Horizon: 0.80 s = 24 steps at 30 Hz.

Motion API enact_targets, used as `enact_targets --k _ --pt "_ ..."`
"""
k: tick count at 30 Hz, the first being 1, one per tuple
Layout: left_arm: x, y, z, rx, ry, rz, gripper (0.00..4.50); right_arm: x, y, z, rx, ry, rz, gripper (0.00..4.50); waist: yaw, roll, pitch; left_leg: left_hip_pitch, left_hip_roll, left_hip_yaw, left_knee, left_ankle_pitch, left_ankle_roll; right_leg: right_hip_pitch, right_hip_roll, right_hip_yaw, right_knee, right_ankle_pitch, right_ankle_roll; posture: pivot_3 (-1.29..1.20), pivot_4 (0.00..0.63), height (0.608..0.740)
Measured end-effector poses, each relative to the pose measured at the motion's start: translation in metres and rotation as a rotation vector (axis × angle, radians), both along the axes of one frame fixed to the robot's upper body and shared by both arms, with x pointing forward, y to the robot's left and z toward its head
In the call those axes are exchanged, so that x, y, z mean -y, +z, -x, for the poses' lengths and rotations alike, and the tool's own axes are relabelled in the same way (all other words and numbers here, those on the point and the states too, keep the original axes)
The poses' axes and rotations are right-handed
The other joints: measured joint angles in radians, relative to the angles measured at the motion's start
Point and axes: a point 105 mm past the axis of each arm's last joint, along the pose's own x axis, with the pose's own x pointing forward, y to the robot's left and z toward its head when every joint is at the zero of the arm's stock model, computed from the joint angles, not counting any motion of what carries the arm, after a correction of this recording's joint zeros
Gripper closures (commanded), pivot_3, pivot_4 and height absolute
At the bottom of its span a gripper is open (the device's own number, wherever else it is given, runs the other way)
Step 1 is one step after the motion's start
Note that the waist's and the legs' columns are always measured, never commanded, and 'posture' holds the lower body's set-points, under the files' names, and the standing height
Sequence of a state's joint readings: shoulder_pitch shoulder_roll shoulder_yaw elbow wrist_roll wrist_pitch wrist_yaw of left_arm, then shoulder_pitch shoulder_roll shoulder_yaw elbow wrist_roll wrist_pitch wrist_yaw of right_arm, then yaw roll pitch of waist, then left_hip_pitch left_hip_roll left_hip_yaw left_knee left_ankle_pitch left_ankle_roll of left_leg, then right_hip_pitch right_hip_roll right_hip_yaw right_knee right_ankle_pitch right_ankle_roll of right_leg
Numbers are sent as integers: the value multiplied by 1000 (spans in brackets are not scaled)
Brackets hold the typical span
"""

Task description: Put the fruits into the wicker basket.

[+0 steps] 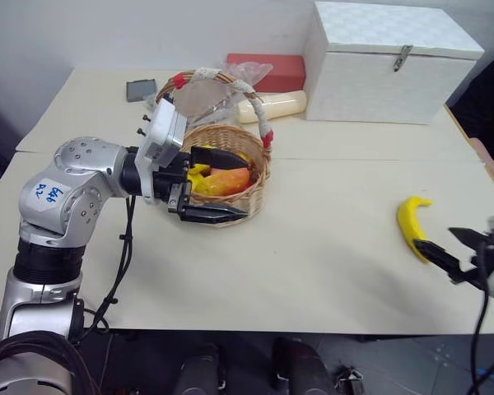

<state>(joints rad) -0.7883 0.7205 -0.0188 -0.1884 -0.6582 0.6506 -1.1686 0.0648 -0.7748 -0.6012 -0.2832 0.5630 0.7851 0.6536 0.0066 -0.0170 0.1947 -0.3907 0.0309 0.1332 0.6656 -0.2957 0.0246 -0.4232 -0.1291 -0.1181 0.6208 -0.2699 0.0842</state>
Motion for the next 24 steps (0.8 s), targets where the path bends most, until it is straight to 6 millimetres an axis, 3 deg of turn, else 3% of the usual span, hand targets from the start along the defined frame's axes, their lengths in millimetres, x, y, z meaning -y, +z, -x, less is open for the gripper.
enact_targets --k 5,11,17,21,23,24 --pt "-1 -2 3 -1 40 0 0 10 -16 -35 -48 -51 21 28 -4 0 0 0 0 0 0 1 0 0 0 -1 0 0 0 0 150 740" --pt "-4 1 7 3 83 12 0 13 -40 -53 -150 -80 6 28 -6 0 0 0 0 1 0 2 -1 0 0 0 1 0 0 0 150 740" --pt "-9 1 8 -10 113 14 0 17 -40 -54 -144 -91 3 1967 -7 0 0 0 1 1 1 2 -1 0 0 0 0 0 1 0 150 740" --pt "-7 2 11 -7 100 13 0 3 -41 -46 -148 -5 -21 3474 -7 0 0 0 0 1 0 2 -1 0 0 0 0 0 1 0 150 740" --pt "-7 3 12 -5 96 12 0 -7 -39 -41 -145 51 -44 3969 -7 0 0 0 0 1 0 2 -1 0 0 0 0 0 1 0 150 740" --pt "-7 3 12 -4 95 11 0 -17 -34 -37 -135 105 -68 3988 -6 0 0 0 1 1 0 2 -1 0 0 0 0 0 1 0 150 740"
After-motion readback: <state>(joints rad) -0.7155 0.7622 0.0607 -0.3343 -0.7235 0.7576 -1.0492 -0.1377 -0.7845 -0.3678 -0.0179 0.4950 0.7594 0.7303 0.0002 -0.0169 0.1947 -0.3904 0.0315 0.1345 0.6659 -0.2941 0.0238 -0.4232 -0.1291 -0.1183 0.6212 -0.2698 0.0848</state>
